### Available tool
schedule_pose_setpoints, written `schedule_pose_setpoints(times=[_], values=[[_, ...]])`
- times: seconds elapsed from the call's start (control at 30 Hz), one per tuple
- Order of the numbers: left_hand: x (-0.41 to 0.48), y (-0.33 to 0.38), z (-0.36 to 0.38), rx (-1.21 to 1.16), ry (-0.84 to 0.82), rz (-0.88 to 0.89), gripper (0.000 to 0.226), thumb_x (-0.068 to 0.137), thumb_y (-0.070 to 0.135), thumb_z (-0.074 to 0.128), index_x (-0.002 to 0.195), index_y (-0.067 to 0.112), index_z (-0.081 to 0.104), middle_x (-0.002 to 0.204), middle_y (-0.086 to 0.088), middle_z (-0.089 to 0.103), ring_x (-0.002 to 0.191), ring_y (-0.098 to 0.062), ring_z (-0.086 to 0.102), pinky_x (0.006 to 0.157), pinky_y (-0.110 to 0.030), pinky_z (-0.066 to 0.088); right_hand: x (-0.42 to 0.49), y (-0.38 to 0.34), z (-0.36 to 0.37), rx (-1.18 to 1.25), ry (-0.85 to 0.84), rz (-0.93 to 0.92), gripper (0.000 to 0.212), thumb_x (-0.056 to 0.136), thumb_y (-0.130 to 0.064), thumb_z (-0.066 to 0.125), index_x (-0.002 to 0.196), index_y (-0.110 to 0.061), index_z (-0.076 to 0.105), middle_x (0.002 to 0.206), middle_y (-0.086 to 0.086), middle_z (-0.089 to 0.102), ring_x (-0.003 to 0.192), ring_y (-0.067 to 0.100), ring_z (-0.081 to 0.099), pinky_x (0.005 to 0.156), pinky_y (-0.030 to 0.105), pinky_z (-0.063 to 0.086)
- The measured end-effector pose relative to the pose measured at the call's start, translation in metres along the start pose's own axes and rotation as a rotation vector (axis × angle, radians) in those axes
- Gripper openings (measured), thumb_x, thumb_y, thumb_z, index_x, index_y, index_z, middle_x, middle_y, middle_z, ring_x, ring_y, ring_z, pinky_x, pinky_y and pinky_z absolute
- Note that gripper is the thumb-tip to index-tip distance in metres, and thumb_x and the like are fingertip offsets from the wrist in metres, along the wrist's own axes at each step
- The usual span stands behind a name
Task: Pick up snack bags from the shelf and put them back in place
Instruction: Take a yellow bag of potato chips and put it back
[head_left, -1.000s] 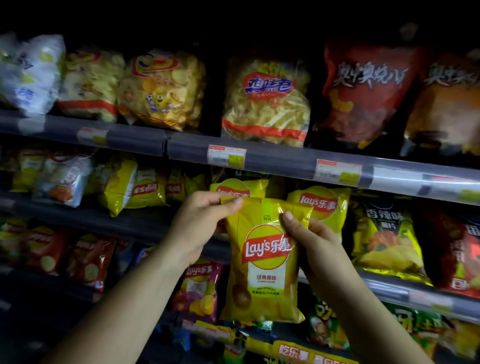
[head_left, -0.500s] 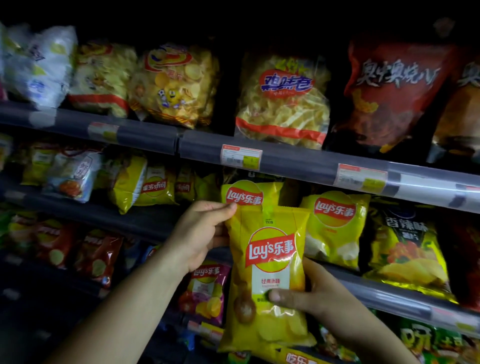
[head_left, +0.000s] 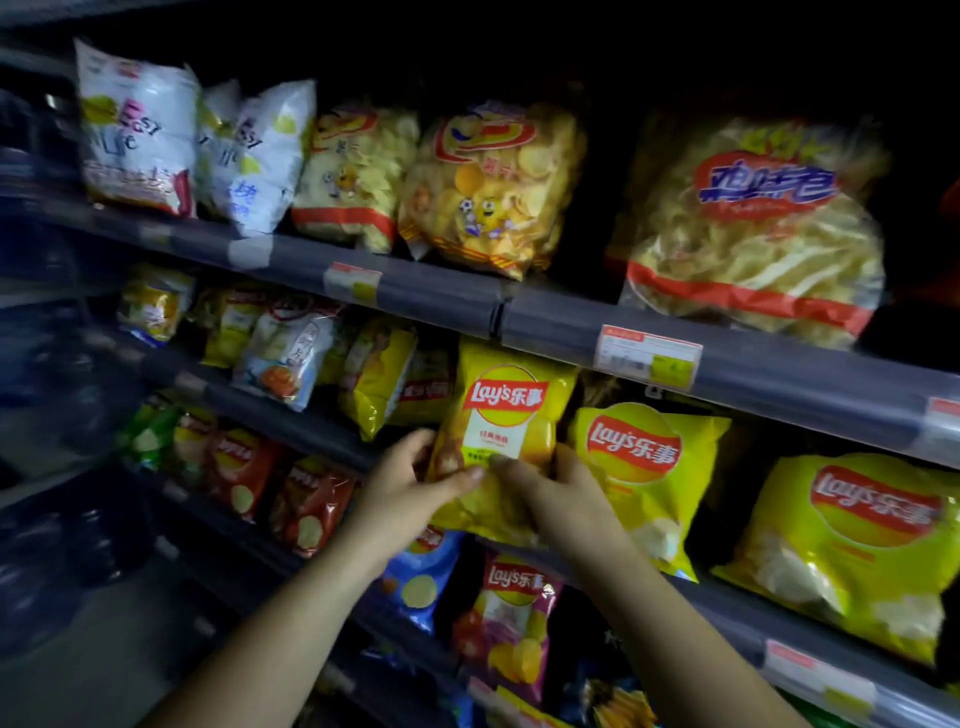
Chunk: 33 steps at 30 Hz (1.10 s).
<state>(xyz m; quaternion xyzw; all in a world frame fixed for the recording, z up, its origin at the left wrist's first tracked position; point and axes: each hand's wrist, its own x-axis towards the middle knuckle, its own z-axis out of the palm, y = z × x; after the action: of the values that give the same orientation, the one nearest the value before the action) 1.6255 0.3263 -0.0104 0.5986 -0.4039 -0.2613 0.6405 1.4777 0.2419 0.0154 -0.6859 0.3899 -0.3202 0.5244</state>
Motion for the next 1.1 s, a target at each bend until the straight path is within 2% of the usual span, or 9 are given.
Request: schedule_pose_setpoints(times=[0.23,0.3,0.4,0.47,0.6,0.7,0.77,0.93,1.1], values=[[0.079,-0.022,-0.016,0.035,-0.019,0.034,0.035,0.078,0.003,0.08,0.107,0.012,0.064,0.107,-0.007,0.073,0.101,-0.02,0.069,0.077,-0.017,0.056,0.036,-0.001,0.033,-0.203,0.218,-0.048,0.042,0.088,-0.038,0.075,0.115,-0.009,0.063,0.112,0.01,0.075,0.107,0.032,0.071,0.092,0.047,0.057],[0.089,-0.027,-0.016,0.07,-0.019,0.035,0.048,0.074,0.01,0.085,0.115,0.006,0.061,0.113,-0.011,0.071,0.106,-0.022,0.067,0.083,-0.02,0.056,0.04,-0.005,0.038,-0.268,0.23,-0.019,0.04,0.092,-0.034,0.071,0.117,-0.005,0.059,0.116,0.015,0.072,0.112,0.037,0.067,0.092,0.043,0.055],[0.094,-0.037,-0.016,0.181,-0.067,-0.004,0.051,0.072,0.024,0.087,0.117,0.014,0.064,0.119,-0.008,0.072,0.112,-0.022,0.067,0.101,-0.044,0.053,0.044,-0.005,0.04,-0.332,0.199,0.048,0.036,0.096,-0.026,0.066,0.121,-0.001,0.055,0.124,0.018,0.07,0.117,0.037,0.065,0.089,0.038,0.051],[0.094,-0.04,-0.014,0.251,-0.074,0.017,0.039,0.073,0.031,0.085,0.106,0.023,0.066,0.113,-0.003,0.074,0.107,-0.02,0.07,0.1,-0.05,0.053,0.043,-0.004,0.038,-0.354,0.185,0.063,0.035,0.098,-0.025,0.064,0.122,-0.002,0.053,0.125,0.019,0.07,0.117,0.037,0.065,0.088,0.039,0.051],[0.09,-0.043,-0.012,0.348,0.031,0.075,0.072,0.058,0.061,0.077,0.115,0.019,0.064,0.112,-0.001,0.074,0.104,-0.019,0.07,0.094,-0.049,0.056,0.03,-0.004,0.041,-0.288,0.139,0.024,0.05,0.095,-0.027,0.069,0.131,0.0,0.047,0.137,0.017,0.063,0.127,0.035,0.059,0.092,0.033,0.047],[0.079,-0.038,-0.009,0.409,0.107,0.119,0.065,0.069,0.045,0.081,0.122,0.014,0.06,0.116,-0.004,0.071,0.107,-0.019,0.068,0.095,-0.047,0.055,0.011,0.002,0.044,-0.264,0.121,-0.063,0.074,0.088,-0.026,0.07,0.148,-0.003,0.033,0.149,0.014,0.054,0.137,0.032,0.052,0.111,0.042,0.046],[0.069,-0.036,-0.008,0.435,0.158,0.157,0.06,0.073,0.038,0.082,0.123,0.012,0.059,0.119,-0.006,0.07,0.111,-0.021,0.066,0.098,-0.047,0.054,-0.002,0.005,0.04,-0.291,0.114,-0.14,0.081,0.084,-0.025,0.069,0.153,-0.007,0.03,0.151,0.012,0.052,0.138,0.03,0.051,0.113,0.046,0.044],[0.039,-0.034,-0.008,0.473,0.278,0.147,0.06,0.081,0.033,0.079,0.131,0.007,0.056,0.129,-0.013,0.065,0.119,-0.024,0.062,0.103,-0.043,0.05,-0.022,0.013,0.026,-0.355,0.124,-0.293,0.077,0.077,-0.03,0.058,0.148,-0.008,0.039,0.143,0.012,0.058,0.134,0.032,0.053,0.108,0.05,0.048],[0.008,-0.02,-0.006,0.535,0.281,0.105,0.055,0.085,0.031,0.076,0.131,0.008,0.056,0.128,-0.011,0.066,0.117,-0.021,0.063,0.103,-0.042,0.051,-0.03,0.011,0.014,-0.329,0.008,-0.267,0.056,0.089,-0.014,0.062,0.142,-0.005,0.047,0.137,0.016,0.062,0.124,0.033,0.059,0.102,0.044,0.051]])
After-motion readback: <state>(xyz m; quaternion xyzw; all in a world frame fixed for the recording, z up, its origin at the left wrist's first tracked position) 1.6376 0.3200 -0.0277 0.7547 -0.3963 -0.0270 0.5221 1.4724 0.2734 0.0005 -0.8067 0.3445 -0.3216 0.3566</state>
